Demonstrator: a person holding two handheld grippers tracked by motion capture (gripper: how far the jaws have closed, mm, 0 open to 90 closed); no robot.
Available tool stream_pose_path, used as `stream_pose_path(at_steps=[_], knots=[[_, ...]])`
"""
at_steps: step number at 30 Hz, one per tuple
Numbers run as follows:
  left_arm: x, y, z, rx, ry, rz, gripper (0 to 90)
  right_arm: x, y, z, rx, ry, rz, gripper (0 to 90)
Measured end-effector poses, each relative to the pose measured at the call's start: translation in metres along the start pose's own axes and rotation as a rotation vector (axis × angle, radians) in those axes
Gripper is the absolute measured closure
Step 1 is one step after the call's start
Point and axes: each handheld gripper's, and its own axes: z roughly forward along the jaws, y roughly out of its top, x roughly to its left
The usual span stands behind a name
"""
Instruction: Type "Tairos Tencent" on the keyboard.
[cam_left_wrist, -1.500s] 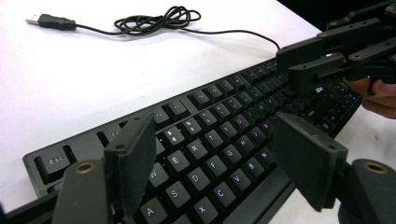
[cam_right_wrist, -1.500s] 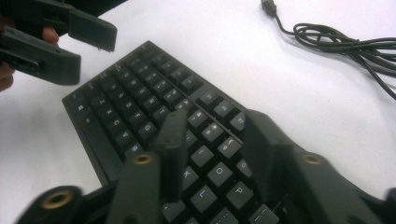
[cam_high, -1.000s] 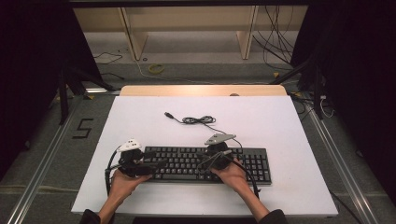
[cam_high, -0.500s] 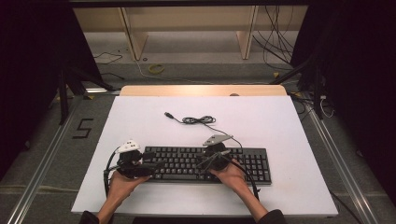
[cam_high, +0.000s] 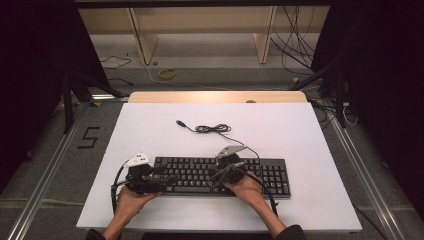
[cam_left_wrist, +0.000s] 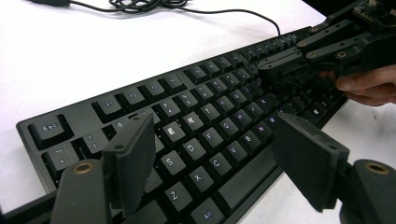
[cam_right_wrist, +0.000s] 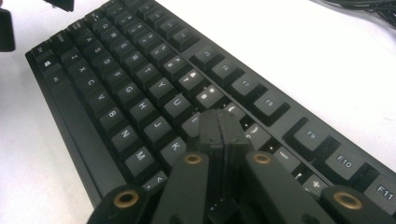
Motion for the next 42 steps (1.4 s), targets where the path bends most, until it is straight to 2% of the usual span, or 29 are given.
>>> stream_pose_path(at_steps=[14, 20, 21, 31, 34, 42], knots=[[0.0, -0.003, 0.0, 0.002, 0.003, -0.006, 29.9, 0.001, -0.002, 0.004, 0.02, -0.01, -0.016, 90.0], [0.001, -0.003, 0.0, -0.007, 0.005, -0.003, 30.5, 0.001, -0.002, 0.003, 0.014, -0.006, -0.006, 90.0], [0.002, -0.003, 0.0, -0.009, 0.006, -0.001, 30.6, 0.0, -0.002, 0.002, 0.007, -0.002, 0.01, 89.8], [0.005, -0.004, 0.0, -0.01, 0.014, -0.007, 31.3, -0.002, 0.001, -0.008, -0.048, 0.017, 0.029, 76.7], [0.005, -0.004, 0.002, -0.001, 0.015, -0.001, 31.7, -0.002, 0.002, -0.013, -0.071, 0.031, 0.033, 67.9], [0.007, -0.003, 0.001, -0.003, 0.026, -0.008, 33.1, -0.001, 0.002, -0.017, -0.087, 0.055, 0.048, 56.4]])
